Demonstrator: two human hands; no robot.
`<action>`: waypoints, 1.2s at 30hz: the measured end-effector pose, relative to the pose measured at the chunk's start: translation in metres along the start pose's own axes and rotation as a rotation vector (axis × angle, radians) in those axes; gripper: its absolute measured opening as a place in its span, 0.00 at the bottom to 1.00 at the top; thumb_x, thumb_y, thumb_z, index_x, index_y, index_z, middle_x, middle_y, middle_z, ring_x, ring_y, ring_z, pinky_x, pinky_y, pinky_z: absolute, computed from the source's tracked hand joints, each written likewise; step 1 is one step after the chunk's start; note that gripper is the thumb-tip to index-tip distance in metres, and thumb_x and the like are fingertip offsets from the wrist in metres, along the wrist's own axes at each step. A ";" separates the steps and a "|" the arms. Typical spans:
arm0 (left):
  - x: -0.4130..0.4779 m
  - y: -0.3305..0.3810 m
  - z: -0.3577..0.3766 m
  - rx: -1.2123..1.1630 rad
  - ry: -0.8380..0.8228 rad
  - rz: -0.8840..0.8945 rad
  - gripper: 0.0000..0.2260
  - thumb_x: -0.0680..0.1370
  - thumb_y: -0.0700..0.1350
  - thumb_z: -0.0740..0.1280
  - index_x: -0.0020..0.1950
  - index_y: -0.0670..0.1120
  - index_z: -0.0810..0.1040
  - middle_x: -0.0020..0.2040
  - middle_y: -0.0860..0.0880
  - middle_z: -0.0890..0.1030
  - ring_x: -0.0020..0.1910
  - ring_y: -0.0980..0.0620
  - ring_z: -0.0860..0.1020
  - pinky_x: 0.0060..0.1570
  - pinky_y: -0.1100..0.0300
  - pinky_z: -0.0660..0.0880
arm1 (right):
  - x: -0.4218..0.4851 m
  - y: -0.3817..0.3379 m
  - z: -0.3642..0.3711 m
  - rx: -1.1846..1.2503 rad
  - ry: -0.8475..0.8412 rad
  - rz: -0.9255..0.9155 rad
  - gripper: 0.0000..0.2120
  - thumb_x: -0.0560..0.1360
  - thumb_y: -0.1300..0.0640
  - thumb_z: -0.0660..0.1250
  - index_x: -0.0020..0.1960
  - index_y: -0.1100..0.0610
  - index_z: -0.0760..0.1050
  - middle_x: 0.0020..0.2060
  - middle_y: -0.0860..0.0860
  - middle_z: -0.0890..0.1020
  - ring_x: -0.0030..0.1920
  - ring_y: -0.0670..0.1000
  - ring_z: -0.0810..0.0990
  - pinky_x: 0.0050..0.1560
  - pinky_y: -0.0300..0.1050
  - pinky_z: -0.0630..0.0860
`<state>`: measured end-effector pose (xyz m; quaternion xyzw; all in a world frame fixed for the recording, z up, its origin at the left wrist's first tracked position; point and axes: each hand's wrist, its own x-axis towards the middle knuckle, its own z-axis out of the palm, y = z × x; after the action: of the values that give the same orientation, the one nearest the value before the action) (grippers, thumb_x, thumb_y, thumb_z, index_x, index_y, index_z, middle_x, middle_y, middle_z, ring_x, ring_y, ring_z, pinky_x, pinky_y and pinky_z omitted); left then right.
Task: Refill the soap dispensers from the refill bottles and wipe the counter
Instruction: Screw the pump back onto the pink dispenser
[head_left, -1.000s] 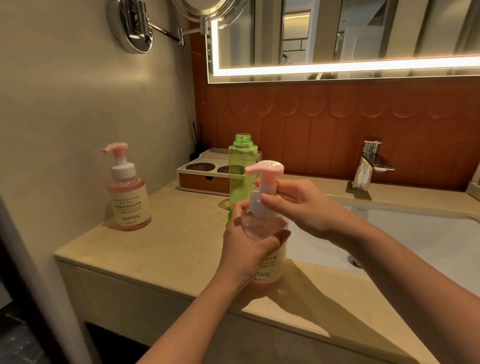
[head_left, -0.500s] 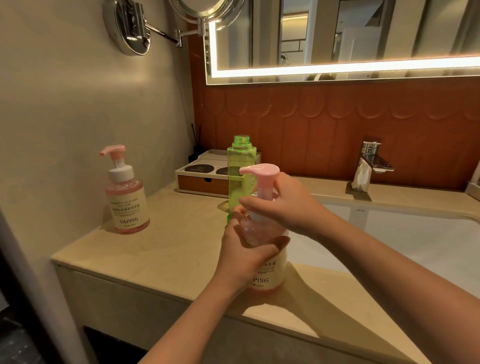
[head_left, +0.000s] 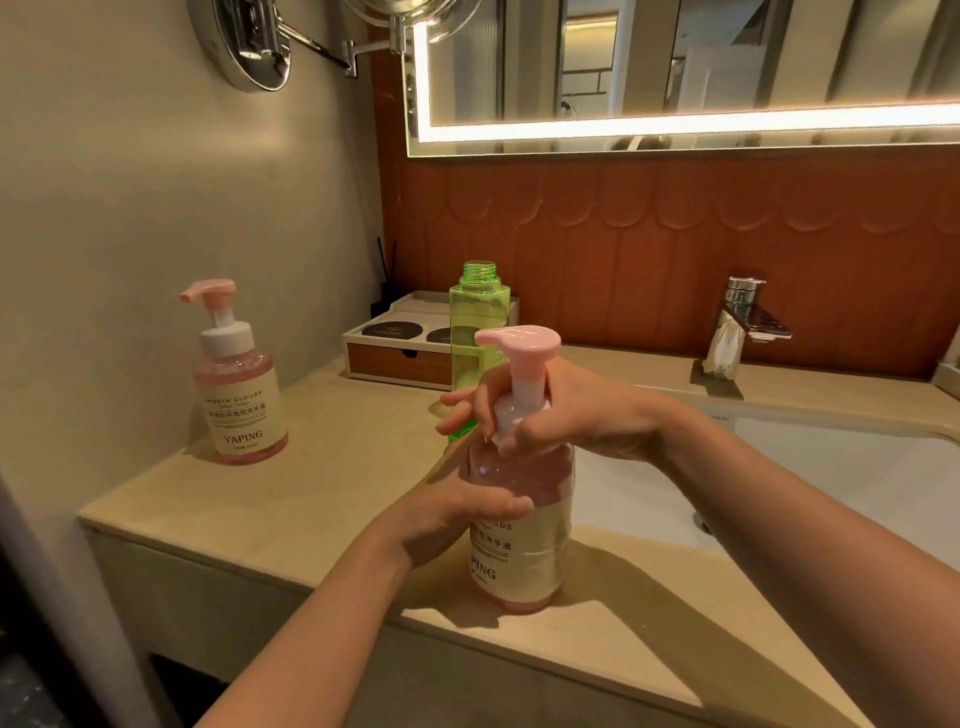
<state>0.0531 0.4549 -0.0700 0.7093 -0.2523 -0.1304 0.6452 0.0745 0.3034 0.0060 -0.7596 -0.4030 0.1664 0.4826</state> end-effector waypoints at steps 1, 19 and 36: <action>0.000 0.000 -0.001 -0.011 -0.013 -0.002 0.34 0.53 0.53 0.71 0.59 0.56 0.69 0.48 0.61 0.82 0.50 0.63 0.79 0.48 0.67 0.74 | 0.000 0.000 0.001 0.002 0.003 0.006 0.04 0.66 0.63 0.66 0.39 0.55 0.74 0.48 0.44 0.83 0.60 0.45 0.76 0.56 0.33 0.74; -0.004 0.000 0.037 0.095 0.379 0.174 0.25 0.67 0.33 0.72 0.54 0.57 0.69 0.52 0.55 0.77 0.54 0.55 0.76 0.53 0.62 0.73 | -0.036 -0.007 0.043 0.006 0.491 0.080 0.10 0.80 0.48 0.52 0.56 0.47 0.70 0.48 0.42 0.75 0.47 0.39 0.75 0.41 0.28 0.74; -0.005 0.001 0.033 0.117 0.273 0.202 0.31 0.58 0.56 0.73 0.60 0.57 0.69 0.54 0.55 0.80 0.53 0.58 0.79 0.49 0.65 0.76 | -0.026 -0.009 0.011 -0.220 0.393 0.133 0.34 0.62 0.44 0.75 0.65 0.46 0.65 0.57 0.42 0.72 0.58 0.44 0.71 0.49 0.31 0.70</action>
<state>0.0317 0.4290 -0.0744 0.7276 -0.2395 0.0478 0.6410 0.0478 0.2919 0.0050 -0.8503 -0.2658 0.0019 0.4542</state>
